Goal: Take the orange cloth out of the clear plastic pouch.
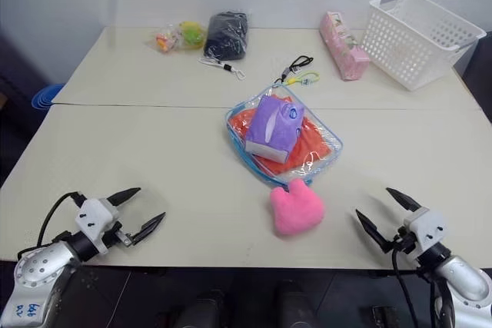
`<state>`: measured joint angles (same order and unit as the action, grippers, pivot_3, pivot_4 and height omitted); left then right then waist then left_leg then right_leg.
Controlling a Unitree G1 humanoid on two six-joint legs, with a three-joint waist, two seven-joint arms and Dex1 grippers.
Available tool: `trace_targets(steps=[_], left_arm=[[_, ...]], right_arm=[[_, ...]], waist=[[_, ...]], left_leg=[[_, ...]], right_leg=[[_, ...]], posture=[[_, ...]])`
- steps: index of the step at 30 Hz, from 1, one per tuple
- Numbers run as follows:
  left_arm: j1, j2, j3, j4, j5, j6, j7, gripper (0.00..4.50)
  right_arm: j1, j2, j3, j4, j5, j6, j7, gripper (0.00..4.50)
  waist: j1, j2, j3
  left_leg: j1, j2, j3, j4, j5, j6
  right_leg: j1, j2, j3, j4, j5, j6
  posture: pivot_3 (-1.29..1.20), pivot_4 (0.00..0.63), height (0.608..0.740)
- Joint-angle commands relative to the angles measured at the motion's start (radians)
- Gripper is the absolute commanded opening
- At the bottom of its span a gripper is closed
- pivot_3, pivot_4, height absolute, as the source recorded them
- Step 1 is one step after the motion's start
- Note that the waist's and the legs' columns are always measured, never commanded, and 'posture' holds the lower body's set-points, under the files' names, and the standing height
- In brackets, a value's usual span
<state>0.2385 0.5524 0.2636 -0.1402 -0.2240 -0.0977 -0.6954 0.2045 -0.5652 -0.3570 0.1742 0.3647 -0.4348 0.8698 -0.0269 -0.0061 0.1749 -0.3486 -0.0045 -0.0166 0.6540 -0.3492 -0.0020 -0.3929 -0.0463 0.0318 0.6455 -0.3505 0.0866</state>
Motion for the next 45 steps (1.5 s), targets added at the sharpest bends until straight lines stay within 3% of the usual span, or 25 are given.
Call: trace_targets(steps=[1, 17, 21, 27, 31, 38, 41, 45], left_arm=[[0.005, -0.005, 0.009, -0.023, -0.042, 0.016, -0.007, 4.48], [-0.085, 0.034, 0.022, -0.026, -0.11, 0.1, -0.058, 4.48], [-0.168, 0.057, 0.006, -0.055, -0.171, 0.244, -0.067, 4.48], [-0.517, 0.051, -0.063, -0.077, -0.478, 0.756, -0.036, 4.48], [-0.826, -0.041, -0.235, 0.16, -0.349, 0.796, -0.014, 4.48], [-1.19, -0.275, -0.325, 0.665, -0.196, 0.676, 0.01, 4.48], [-1.264, -0.345, -0.339, 0.808, -0.142, 0.618, 0.002, 3.9], [-1.294, -0.394, -0.357, 0.876, -0.102, 0.596, -0.031, 2.56]], right_arm=[[-0.005, -0.01, -0.007, 0.012, 0.012, -0.032, 0.023, 4.5], [-0.006, -0.031, 0.013, -0.02, 0.028, -0.045, 0.126, 4.5], [0.006, -0.024, 0.019, -0.118, 0.057, -0.014, 0.111, 4.5], [0.01, 0.004, -0.002, -0.341, 0.177, 0.072, 0.046, 4.5], [0.022, 0.011, 0.002, -0.39, 0.184, 0.084, 0.036, 4.5], [0.06, 0.022, 0.011, -0.415, 0.164, 0.077, 0.034, 4.5], [0.091, 0.04, 0.009, -0.435, 0.154, 0.066, 0.017, 4.5], [0.139, 0.07, 0.012, -0.477, 0.132, 0.055, -0.012, 4.5]], waist=[[0.0, 0.0, 0.0], [0.0, 0.0, 0.0], [0.001, 0.0, 0.0], [0.017, 0.0, 0.0], [0.031, 0.0, 0.0], [0.027, -0.003, 0.002], [0.026, -0.004, 0.002], [0.025, -0.004, 0.002]], left_leg=[[0.0, 0.0, 0.0, 0.0, 0.0, 0.0], [0.001, 0.0, 0.0, 0.001, 0.0, -0.001], [0.001, 0.0, 0.0, 0.001, 0.001, -0.001], [-0.002, 0.0, -0.003, 0.009, 0.001, -0.002], [-0.002, -0.002, -0.003, 0.012, 0.003, -0.007], [-0.005, -0.002, 0.0, 0.013, 0.004, -0.007], [-0.006, -0.001, 0.001, 0.013, 0.004, -0.007], [-0.004, -0.001, 0.001, 0.013, 0.005, -0.008]], right_leg=[[0.0, 0.0, 0.0, 0.0, 0.0, 0.0], [0.0, 0.0, 0.0, 0.001, 0.0, 0.0], [0.0, 0.0, 0.0, 0.002, 0.0, 0.0], [-0.001, 0.0, -0.002, 0.009, 0.0, 0.0], [0.0, 0.001, -0.002, 0.01, 0.001, 0.001], [-0.003, 0.003, 0.0, 0.012, 0.001, 0.002], [-0.004, 0.004, 0.0, 0.012, 0.001, 0.003], [-0.005, 0.004, 0.001, 0.011, 0.001, 0.003]], posture=[[0.0, 0.15, 0.74], [0.0, 0.15, 0.74], [0.0, 0.15, 0.74], [0.0, 0.15, 0.74], [0.0, 0.15, 0.74], [0.0, 0.15, 0.74], [0.0, 0.15, 0.74], [0.0, 0.15, 0.74]])
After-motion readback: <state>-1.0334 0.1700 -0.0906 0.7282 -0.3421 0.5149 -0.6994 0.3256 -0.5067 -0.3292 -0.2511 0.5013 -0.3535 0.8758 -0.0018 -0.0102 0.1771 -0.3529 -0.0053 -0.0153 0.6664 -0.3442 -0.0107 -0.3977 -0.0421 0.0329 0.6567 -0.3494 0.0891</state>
